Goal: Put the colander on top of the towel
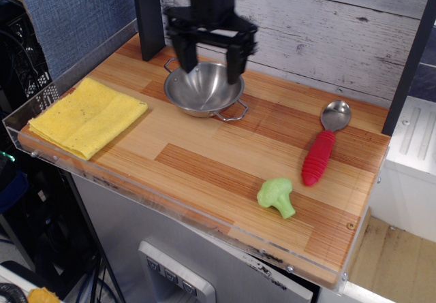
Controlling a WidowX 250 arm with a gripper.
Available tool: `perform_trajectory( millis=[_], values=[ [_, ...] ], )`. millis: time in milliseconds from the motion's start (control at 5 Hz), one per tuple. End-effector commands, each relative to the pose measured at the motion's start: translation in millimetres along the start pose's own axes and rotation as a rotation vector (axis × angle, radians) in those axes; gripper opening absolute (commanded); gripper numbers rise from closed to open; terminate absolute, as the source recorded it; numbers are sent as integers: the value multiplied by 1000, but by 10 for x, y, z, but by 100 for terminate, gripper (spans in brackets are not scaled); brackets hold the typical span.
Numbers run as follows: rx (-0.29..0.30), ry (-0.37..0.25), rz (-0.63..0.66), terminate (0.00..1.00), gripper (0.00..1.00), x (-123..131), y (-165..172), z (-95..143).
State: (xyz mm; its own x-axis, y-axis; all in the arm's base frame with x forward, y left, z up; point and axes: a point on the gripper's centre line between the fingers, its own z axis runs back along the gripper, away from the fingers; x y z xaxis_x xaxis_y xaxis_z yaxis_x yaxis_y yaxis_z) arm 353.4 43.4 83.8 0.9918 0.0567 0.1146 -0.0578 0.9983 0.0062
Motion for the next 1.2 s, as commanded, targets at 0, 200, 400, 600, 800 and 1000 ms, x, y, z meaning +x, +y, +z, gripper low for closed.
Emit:
perform_trajectory(
  millis=[0,200,400,600,800,1000],
  values=[
    [29,-35,24,0,100,520,-301,-43],
    [48,5,24,0,100,605,-361,-245],
    [38,56,44,0,100,611,-289,-404],
    [35,73,61,0,100,575,-178,-423],
    [38,71,75,0,100,527,-88,-400],
    [38,64,71,0,100,493,-83,-371]
  ],
)
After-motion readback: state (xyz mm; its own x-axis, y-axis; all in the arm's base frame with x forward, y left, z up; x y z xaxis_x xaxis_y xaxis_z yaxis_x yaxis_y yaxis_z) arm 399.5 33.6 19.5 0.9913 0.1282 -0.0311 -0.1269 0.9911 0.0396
